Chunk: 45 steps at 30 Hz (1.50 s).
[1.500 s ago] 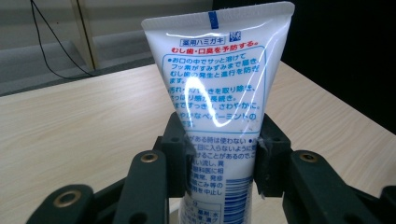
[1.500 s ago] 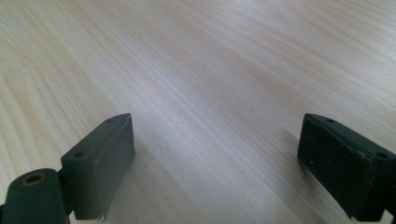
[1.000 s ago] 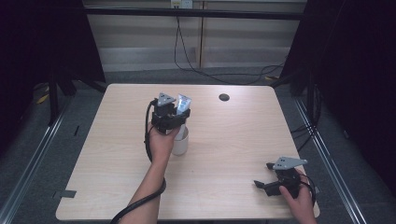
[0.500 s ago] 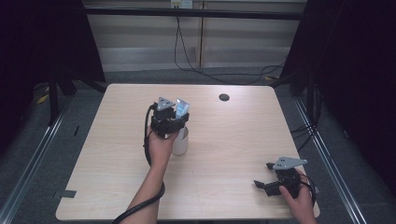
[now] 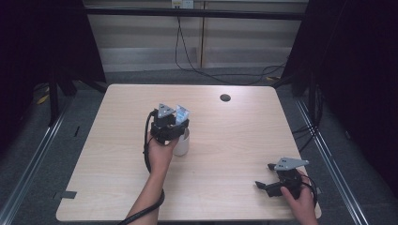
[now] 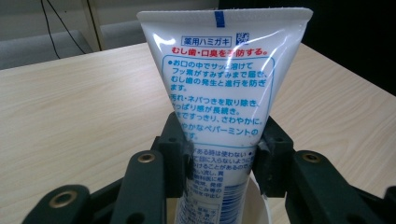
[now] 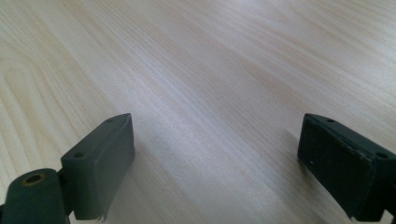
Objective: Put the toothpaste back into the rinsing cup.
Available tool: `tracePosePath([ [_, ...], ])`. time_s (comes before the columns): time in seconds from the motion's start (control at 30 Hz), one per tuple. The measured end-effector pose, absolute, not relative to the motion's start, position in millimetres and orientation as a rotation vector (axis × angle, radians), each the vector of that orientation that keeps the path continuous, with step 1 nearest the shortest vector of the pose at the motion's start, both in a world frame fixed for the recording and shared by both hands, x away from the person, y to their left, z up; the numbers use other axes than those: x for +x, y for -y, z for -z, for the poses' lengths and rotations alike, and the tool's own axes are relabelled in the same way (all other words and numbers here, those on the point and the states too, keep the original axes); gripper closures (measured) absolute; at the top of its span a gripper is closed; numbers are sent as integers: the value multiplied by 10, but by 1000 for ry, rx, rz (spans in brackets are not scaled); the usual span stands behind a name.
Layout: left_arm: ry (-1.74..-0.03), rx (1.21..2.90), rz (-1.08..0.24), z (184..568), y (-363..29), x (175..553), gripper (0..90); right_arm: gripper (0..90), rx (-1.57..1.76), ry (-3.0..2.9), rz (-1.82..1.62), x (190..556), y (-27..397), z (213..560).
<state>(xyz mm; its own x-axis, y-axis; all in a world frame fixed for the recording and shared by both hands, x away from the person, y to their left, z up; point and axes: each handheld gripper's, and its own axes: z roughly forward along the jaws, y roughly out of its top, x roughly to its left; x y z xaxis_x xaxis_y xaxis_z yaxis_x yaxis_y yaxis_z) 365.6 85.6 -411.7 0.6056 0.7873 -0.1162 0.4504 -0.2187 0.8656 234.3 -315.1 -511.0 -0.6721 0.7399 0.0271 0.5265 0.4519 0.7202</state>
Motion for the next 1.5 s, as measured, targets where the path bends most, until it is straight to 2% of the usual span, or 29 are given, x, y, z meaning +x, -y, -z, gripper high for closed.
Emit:
tracePosePath([
  [1.5,-987,1942,-439,4346,-857,3467,581,105,1083,-2418,-1045,2351,3138,5110],
])
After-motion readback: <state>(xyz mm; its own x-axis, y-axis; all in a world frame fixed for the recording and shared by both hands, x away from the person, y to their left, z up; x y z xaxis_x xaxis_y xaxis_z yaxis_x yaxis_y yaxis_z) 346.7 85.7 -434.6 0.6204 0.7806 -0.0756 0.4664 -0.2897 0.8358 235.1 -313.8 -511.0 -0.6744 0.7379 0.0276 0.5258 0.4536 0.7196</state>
